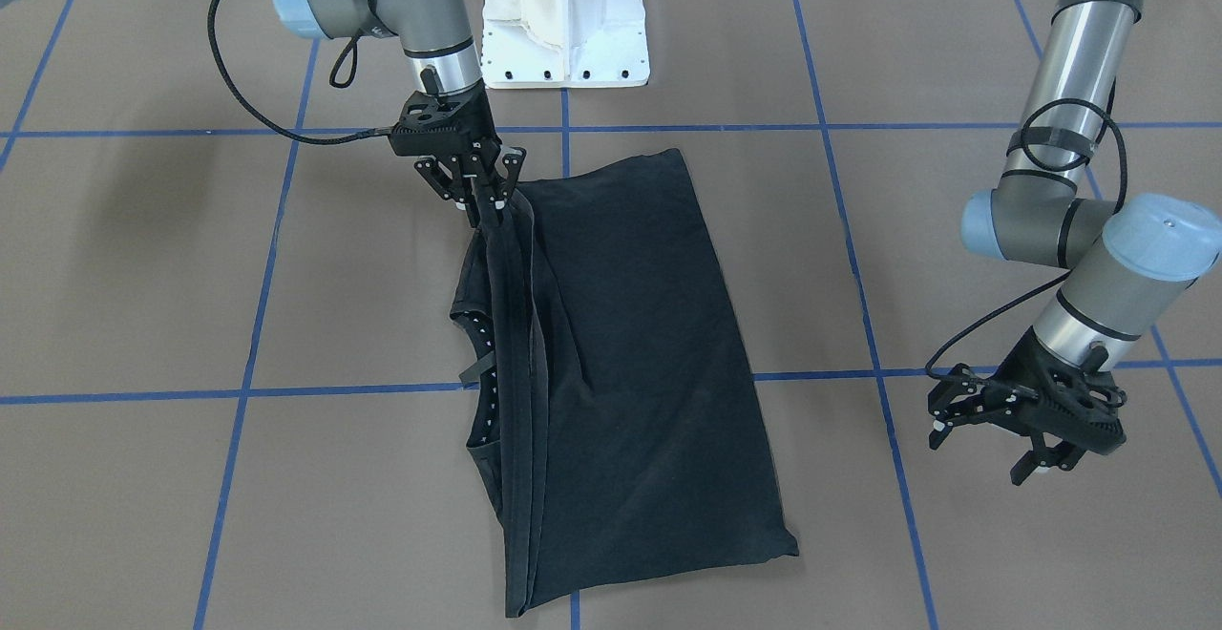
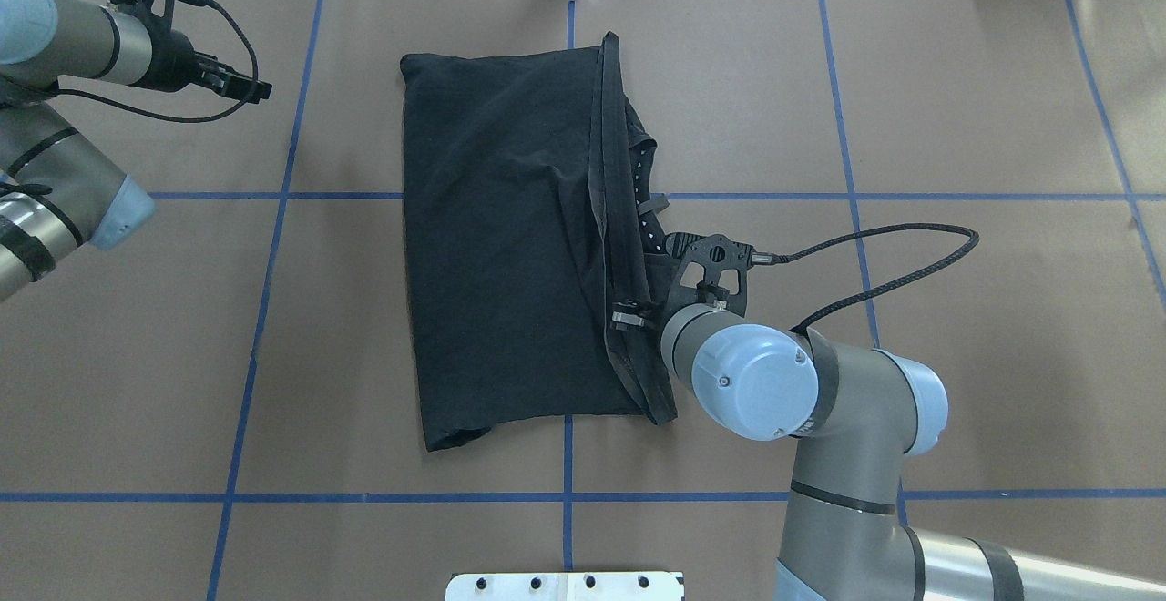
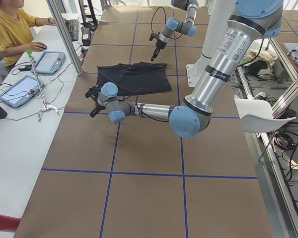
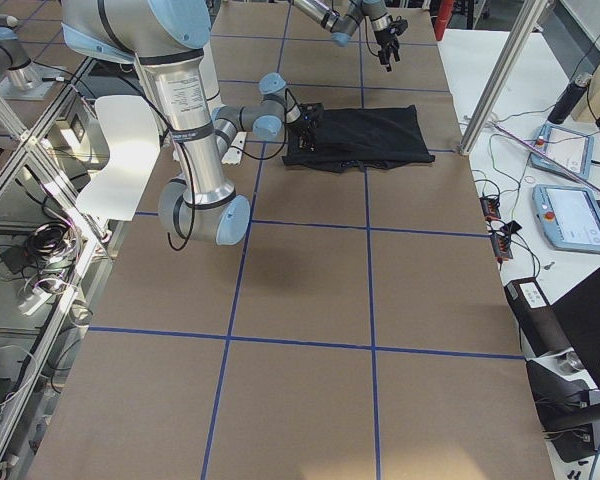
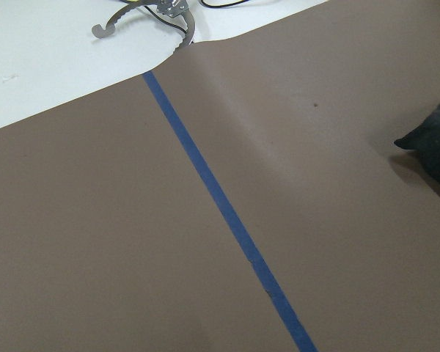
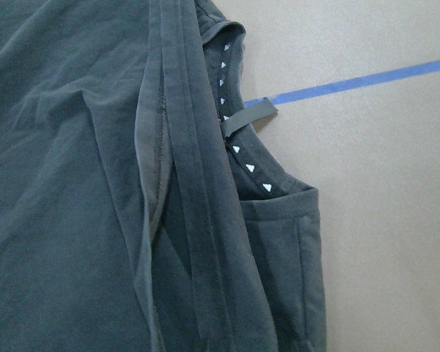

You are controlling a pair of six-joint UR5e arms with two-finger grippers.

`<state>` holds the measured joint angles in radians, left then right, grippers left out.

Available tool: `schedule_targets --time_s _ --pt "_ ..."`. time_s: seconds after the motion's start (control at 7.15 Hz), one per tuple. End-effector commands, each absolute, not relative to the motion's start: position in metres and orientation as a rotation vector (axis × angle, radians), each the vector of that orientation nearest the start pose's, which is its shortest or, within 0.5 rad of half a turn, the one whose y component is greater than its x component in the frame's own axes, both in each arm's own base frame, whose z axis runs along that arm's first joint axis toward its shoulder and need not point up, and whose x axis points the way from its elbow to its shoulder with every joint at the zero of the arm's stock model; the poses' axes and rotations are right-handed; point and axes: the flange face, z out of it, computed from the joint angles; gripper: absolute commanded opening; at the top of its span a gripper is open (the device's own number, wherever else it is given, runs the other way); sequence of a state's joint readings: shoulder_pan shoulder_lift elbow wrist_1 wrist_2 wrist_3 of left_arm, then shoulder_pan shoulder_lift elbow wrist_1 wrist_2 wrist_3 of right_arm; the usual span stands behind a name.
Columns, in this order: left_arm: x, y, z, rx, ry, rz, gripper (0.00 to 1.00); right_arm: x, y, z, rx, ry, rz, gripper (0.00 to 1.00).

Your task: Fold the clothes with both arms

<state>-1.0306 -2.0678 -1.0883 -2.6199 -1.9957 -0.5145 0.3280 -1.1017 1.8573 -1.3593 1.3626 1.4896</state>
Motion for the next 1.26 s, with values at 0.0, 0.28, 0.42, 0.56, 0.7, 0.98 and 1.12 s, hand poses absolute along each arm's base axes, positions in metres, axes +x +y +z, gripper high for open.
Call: schedule_targets --time_s 0.0,0.28,0.42,0.56,0.7,0.98,1.12 --pt "0.293 -0.667 0.487 0.715 0.862 0.250 1.00 -0.539 -0.361 0.196 0.389 -0.858 0.298 1.00" --pt "0.293 -0.667 0.487 0.715 0.862 0.250 1.00 -0.583 -0.378 0.195 0.385 -0.814 0.296 0.99" --pt "0.293 -0.667 0.487 0.715 0.862 0.250 1.00 -0.599 -0.384 0.194 0.382 -0.794 0.292 0.94" --pt "0.293 -0.667 0.487 0.712 0.864 0.245 1.00 -0.604 -0.386 0.205 0.377 -0.770 0.289 0.73" --pt "0.293 -0.666 0.486 0.710 0.867 0.240 1.00 -0.606 -0.388 0.209 0.377 -0.760 0.288 0.47" --pt "0.293 -0.666 0.487 0.708 0.867 0.238 1.00 -0.606 -0.387 0.208 0.372 -0.765 0.286 0.09" --pt "0.293 -0.667 0.487 0.708 0.866 0.238 1.00 -0.604 -0.386 0.210 0.376 -0.762 0.275 0.00"
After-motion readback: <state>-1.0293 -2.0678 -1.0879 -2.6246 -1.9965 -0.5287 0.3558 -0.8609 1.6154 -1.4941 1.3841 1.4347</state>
